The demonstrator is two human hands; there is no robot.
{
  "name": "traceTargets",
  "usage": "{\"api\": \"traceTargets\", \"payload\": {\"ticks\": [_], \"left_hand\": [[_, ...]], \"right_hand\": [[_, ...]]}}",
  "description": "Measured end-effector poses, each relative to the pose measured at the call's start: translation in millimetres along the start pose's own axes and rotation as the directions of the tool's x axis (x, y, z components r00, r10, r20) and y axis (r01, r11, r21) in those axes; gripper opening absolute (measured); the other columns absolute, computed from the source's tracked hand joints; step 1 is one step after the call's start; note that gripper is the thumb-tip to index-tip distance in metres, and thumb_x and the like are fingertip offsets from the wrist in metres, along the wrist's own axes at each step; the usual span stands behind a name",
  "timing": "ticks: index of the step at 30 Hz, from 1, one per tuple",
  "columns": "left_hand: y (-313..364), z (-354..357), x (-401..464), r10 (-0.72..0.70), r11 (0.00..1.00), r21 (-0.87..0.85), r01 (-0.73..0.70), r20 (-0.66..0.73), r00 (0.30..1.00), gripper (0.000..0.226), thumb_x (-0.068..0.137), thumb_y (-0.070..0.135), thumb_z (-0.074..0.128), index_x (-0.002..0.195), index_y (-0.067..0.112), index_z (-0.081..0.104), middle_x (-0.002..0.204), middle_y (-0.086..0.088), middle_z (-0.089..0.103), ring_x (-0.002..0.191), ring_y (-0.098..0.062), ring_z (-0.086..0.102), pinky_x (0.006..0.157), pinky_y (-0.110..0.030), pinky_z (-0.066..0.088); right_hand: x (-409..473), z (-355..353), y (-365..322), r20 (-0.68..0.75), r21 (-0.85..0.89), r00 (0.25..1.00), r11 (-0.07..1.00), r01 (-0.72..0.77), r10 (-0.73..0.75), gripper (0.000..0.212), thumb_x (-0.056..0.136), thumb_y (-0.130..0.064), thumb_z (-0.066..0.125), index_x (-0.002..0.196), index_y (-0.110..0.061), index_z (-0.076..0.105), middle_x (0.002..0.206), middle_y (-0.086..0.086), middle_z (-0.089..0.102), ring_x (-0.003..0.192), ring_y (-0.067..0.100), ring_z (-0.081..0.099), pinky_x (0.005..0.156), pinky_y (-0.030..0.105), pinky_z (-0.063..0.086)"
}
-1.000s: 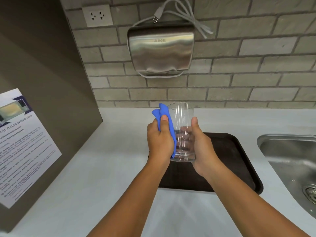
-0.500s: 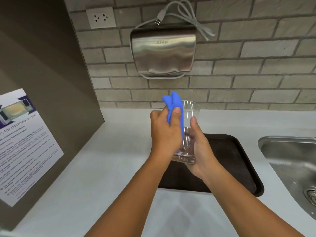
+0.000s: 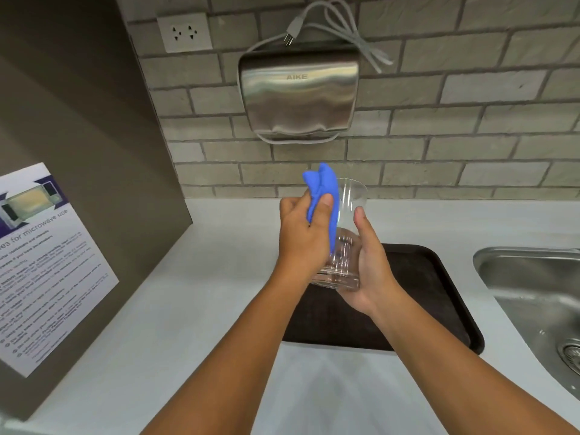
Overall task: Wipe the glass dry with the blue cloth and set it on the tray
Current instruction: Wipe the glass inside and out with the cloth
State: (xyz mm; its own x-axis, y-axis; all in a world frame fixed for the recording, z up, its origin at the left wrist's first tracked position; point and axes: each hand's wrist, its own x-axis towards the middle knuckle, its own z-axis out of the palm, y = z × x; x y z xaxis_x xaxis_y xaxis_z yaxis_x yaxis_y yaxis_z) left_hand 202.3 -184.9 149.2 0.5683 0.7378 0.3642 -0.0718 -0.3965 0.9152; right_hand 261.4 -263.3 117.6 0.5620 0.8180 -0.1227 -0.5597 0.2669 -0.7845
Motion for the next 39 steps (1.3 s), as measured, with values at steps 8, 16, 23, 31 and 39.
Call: {"api": "traceTargets", "payload": {"ticks": [8, 16, 23, 31, 39], "left_hand": [[-24, -4, -3, -0.506, 0.762, -0.345, 0.548, 0.212, 0.836, 0.028, 0.097, 0.048, 0.044, 0.099, 0.028, 0.063, 0.096, -0.011, 0.073, 0.087, -0.03, 0.072, 0.08, -0.043, 0.06], [-36, -1, 3, -0.503, 0.773, -0.412, 0.482, 0.065, 0.862, 0.041, 0.098, 0.046, 0.043, 0.128, 0.022, 0.056, 0.11, -0.011, 0.068, 0.096, -0.029, 0.069, 0.081, -0.041, 0.058], [-42, 1, 7, -0.432, 0.861, -0.318, 0.396, -0.05, 0.9, 0.029, 0.099, 0.05, 0.038, 0.099, 0.028, 0.058, 0.089, 0.002, 0.062, 0.079, -0.015, 0.063, 0.071, -0.029, 0.054], [-45, 5, 5, -0.382, 0.899, -0.251, 0.357, -0.055, 0.923, 0.027, 0.1, 0.047, 0.037, 0.102, 0.027, 0.057, 0.1, -0.006, 0.063, 0.074, -0.01, 0.063, 0.054, -0.016, 0.049], [-40, 13, -8, 0.062, 0.996, 0.062, -0.056, -0.1, 0.993, 0.031, 0.098, 0.034, 0.049, 0.121, 0.015, 0.058, 0.107, 0.003, 0.04, 0.084, -0.004, 0.056, 0.067, -0.001, 0.043]], "right_hand": [[3, -15, 4, 0.042, 0.052, 0.998, 0.997, -0.052, 0.049, 0.074, 0.071, -0.07, 0.057, 0.106, -0.008, 0.078, 0.102, 0.016, 0.077, 0.089, 0.031, 0.075, 0.094, 0.051, 0.053], [20, -10, 11, -0.308, -0.174, 0.949, 0.985, 0.019, -0.073, 0.076, 0.063, -0.072, 0.073, 0.099, -0.005, 0.069, 0.092, 0.017, 0.077, 0.078, 0.034, 0.076, 0.079, 0.051, 0.063], [23, 0, 10, -0.335, -0.323, 0.942, 0.942, -0.087, -0.027, 0.065, 0.09, -0.071, 0.048, 0.109, -0.014, 0.07, 0.101, 0.012, 0.079, 0.087, 0.03, 0.078, 0.074, 0.045, 0.064], [22, 2, 19, -0.342, -0.406, 0.932, 0.913, -0.03, -0.122, 0.056, 0.078, -0.063, 0.072, 0.107, -0.017, 0.058, 0.111, 0.011, 0.072, 0.095, 0.028, 0.076, 0.081, 0.046, 0.064], [20, -1, 19, -0.315, -0.363, 0.939, 0.932, 0.014, -0.137, 0.085, 0.065, -0.073, 0.07, 0.104, 0.002, 0.063, 0.1, 0.025, 0.071, 0.084, 0.026, 0.067, 0.095, 0.057, 0.057]]}}
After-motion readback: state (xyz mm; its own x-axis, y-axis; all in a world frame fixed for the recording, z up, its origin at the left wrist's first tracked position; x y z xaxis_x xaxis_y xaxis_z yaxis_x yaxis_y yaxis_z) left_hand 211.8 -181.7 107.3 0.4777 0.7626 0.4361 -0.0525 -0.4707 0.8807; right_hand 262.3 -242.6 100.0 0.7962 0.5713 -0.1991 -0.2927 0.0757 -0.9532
